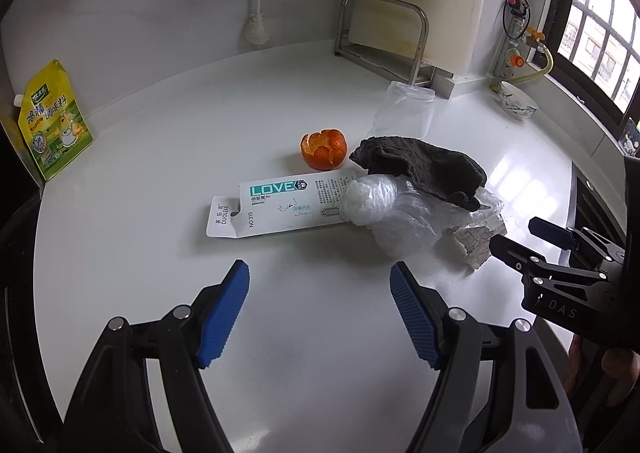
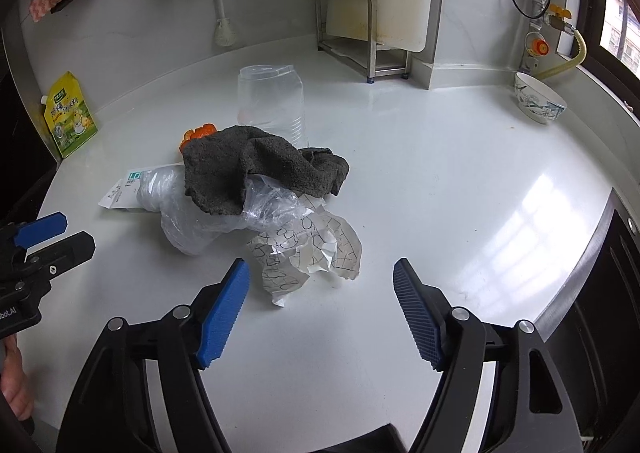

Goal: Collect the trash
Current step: 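Move both tools back toward the grey cloth and plastic bags on the counter, then grasp the clear plastic bag with the left tool while the right tool grasps the crumpled paper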

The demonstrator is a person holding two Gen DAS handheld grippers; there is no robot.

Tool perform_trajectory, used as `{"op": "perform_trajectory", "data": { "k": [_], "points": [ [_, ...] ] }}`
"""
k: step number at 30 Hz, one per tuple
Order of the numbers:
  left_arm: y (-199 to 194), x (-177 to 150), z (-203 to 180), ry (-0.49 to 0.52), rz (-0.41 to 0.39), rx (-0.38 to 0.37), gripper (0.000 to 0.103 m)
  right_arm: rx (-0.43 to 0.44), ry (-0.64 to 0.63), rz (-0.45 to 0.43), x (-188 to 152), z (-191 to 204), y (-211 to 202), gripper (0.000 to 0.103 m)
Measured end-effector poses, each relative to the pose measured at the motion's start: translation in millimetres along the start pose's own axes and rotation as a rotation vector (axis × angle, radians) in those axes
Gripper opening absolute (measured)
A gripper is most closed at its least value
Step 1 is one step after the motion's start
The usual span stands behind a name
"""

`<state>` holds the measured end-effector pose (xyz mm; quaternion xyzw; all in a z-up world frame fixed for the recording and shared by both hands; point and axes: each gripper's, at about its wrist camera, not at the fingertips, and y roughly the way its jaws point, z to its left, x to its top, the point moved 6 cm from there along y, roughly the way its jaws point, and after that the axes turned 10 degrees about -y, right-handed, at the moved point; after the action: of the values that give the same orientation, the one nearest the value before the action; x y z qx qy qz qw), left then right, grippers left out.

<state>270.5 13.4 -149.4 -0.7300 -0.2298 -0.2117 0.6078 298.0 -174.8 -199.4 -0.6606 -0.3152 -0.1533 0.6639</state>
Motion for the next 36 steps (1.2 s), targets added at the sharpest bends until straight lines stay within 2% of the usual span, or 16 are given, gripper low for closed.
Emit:
{"op": "perform_trajectory", "data": {
  "k": [4,11,15,17,18,20,21,28,33,36],
  "points": [
    [2,-1,-3,0.01,0.004,-0.005,0.071,0.051,-0.038,0.021,3,1,15,0.073],
    [5,-5,-2,0.015,0.017,0.001,0.071,0.06,-0.097,0.042,9,0,35,0.073],
    [7,-5,-2,0.016,0.017,-0.002,0.071,0.063,-0.108,0.026,11,3,38,0.072],
    [9,-4,-4,0.016,0.017,-0.005,0.071,0.072,-0.102,0.023,11,3,38,0.058],
    [9,-4,-5,0.015,0.016,-0.009,0.071,0.075,-0.1,0.02,10,4,37,0.054],
    [11,-2,-9,0.014,0.012,-0.017,0.071,0.081,-0.094,0.015,9,3,35,0.038],
    [12,-2,-12,0.016,0.009,-0.02,0.071,0.087,-0.087,0.014,8,3,33,0.035],
    [22,0,-33,0.018,-0.004,-0.058,0.076,0.103,0.008,-0.019,-1,-7,16,0.028],
    [33,1,-45,0.003,0.0,-0.071,0.077,0.071,0.104,-0.031,-18,-20,4,0.028],
    [39,-1,-53,-0.003,0.005,-0.08,0.077,0.08,0.168,-0.032,-29,-28,1,0.028]
  ]
}}
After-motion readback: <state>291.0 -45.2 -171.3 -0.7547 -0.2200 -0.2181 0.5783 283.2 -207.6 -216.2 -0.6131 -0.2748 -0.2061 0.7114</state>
